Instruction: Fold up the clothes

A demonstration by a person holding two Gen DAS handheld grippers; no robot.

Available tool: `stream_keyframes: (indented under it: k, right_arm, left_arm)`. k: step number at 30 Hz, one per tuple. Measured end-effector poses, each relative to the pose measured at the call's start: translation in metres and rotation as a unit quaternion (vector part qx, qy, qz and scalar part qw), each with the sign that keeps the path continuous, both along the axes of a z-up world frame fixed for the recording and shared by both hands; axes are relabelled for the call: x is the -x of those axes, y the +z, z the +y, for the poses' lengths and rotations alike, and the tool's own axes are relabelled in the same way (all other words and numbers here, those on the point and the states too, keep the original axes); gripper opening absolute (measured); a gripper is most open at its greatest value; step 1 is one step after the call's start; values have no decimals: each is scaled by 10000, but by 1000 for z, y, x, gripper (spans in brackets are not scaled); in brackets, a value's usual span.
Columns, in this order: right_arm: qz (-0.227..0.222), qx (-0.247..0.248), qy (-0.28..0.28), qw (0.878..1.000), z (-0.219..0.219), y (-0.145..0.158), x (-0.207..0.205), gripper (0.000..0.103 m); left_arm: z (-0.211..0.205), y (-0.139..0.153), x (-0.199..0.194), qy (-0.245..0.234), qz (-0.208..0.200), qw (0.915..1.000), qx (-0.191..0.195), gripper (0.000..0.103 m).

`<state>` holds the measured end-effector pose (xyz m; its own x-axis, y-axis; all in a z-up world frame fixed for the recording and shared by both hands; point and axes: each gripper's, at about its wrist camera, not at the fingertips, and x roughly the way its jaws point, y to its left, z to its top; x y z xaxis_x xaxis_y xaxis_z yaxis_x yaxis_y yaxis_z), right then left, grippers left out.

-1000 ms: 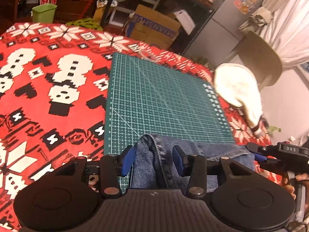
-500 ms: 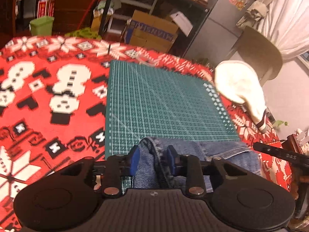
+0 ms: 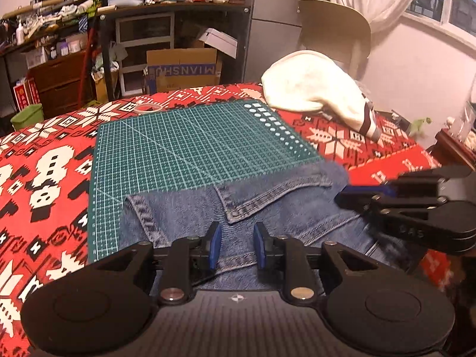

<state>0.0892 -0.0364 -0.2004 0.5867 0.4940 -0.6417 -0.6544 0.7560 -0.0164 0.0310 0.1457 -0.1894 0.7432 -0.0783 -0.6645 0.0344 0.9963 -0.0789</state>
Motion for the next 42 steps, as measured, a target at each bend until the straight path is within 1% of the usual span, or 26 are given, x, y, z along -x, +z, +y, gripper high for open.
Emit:
stream_keyframes:
  k: [2,3,5,8,11,14,16,17,19,20,22,23,26,30,33,34,36,40,42]
  right_arm:
    - [-191,236,130,9995,2,-1,6,8]
    - [-178,247,136,9994,0,-1,7,8]
    - [-37,180,92,9998,-5,2,5,8]
    - [220,-53,-24,9997,-16,15,0,10]
    - [57,-516,-109,9986,-18,36,3,13]
    - [-30,-581,10,9983,5,41,1,13]
    - [-80,-582,102,9982,22,43,-2,13]
    - [-105,-583,149,9981,30,44,-3,12]
    - [-42,-444,118,9989,39,31,-9,12]
    - [-4,-337,104,9994,40,22,-11,12]
    - [-61,-318,154,9994,36,9,-9,10]
    - [-109,-282,196,9994,34,5,-6,10]
    - [-260,-93,331,9991,26,-2,5,10]
    - [-41,-271,342,9990,9,-5,9,10]
    - [279,-504,213,9981,-1,6,0,10]
    - [310,-626,155,9974,-5,11,-2,10]
    - [198,-909,54,9956,-15,22,-5,12]
    - [85,-949,-141,9954,-17,32,-23,13]
    - [256,-942,-255,9949,-15,26,-37,13]
  left_arm:
    - [1,-2,2,-36,-46,10000,-53,26]
    - [1,-1,2,-27,-45,10000,-46,26]
    - [2,0,1,15,-12,10000,26,26]
    - [6,7,1,71,-7,9998,192,25]
    - [3,20,1,88,-349,9990,273,25]
    - [-3,33,-1,83,-692,9971,298,28]
    - [-10,31,-12,-11,-623,9979,177,28]
    - [-13,27,-17,-37,-570,9983,79,24]
    - [-12,12,-26,79,-328,9994,-52,25]
    - [-8,6,-27,166,-234,9996,39,27]
    - [1,-2,-25,271,-247,9988,312,28]
    - [5,-4,-23,271,-261,9985,388,28]
    - [9,-7,-16,198,-287,9989,324,28]
    - [6,-5,-8,166,-256,9994,147,28]
    - [8,-1,-7,186,-194,9996,125,26]
    - [8,2,-6,210,-205,9995,119,25]
    - [9,9,-6,299,-276,9991,87,24]
    - [18,21,-20,347,-337,9987,141,24]
    - [27,20,-30,424,-268,9985,208,24]
